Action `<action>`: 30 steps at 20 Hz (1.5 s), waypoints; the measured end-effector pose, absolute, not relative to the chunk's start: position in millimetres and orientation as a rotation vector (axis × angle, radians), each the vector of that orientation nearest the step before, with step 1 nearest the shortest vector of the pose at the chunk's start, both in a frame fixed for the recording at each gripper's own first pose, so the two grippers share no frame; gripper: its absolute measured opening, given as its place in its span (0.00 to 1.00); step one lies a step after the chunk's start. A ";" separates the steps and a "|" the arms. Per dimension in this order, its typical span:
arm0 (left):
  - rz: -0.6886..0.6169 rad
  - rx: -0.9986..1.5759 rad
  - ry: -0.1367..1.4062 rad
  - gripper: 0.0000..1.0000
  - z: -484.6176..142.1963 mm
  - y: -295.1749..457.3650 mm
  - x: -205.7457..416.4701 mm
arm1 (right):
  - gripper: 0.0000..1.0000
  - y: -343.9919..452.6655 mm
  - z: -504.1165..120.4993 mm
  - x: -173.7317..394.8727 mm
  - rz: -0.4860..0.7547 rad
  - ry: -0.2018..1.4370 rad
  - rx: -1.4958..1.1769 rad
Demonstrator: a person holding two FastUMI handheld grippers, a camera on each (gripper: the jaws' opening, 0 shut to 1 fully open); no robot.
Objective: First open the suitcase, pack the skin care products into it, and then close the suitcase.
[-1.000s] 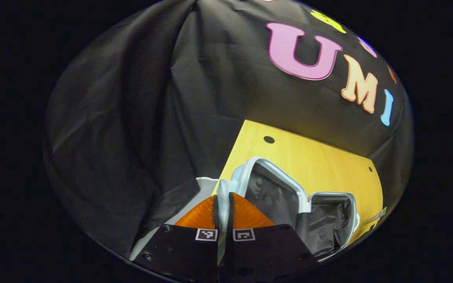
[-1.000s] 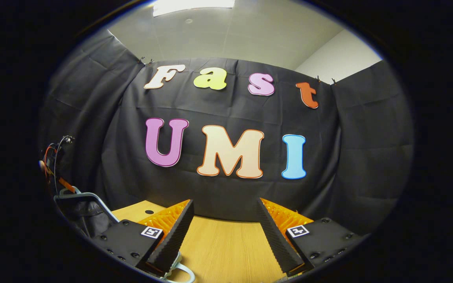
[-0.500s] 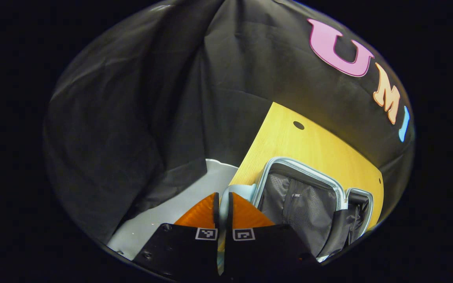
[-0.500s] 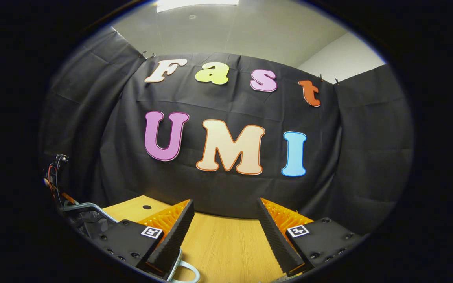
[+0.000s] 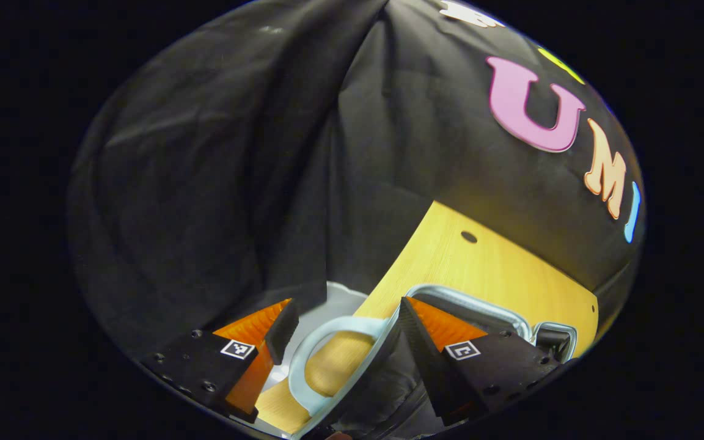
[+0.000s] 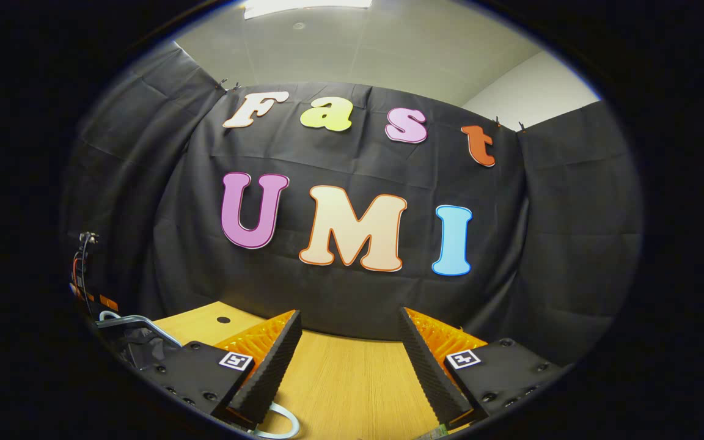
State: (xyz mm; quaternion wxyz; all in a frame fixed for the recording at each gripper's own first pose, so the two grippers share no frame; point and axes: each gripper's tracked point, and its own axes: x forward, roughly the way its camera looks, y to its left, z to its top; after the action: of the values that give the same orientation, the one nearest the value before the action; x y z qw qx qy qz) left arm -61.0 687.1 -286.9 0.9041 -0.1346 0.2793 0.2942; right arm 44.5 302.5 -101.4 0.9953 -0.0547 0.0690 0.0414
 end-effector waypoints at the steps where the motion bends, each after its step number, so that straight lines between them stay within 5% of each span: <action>1: 0.617 -0.232 0.539 0.96 -265.6 682.0 -59.9 | 0.98 296.2 -98.8 45.1 0.081 0.130 -0.101; 14: 0.437 -0.017 0.218 0.94 -95.0 480.1 -8.8 | 0.98 209.4 -81.6 44.0 0.097 0.070 -0.012; 30: 0.152 0.005 0.198 0.95 -100.5 220.9 30.9 | 0.98 123.7 -88.8 41.2 0.153 0.056 0.053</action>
State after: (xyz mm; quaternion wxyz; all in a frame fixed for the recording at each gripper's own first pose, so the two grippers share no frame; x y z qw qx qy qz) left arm 30.9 220.9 -100.5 0.9922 0.0027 0.0987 0.0759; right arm 41.2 123.7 -88.8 0.9963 0.0266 0.0282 0.0765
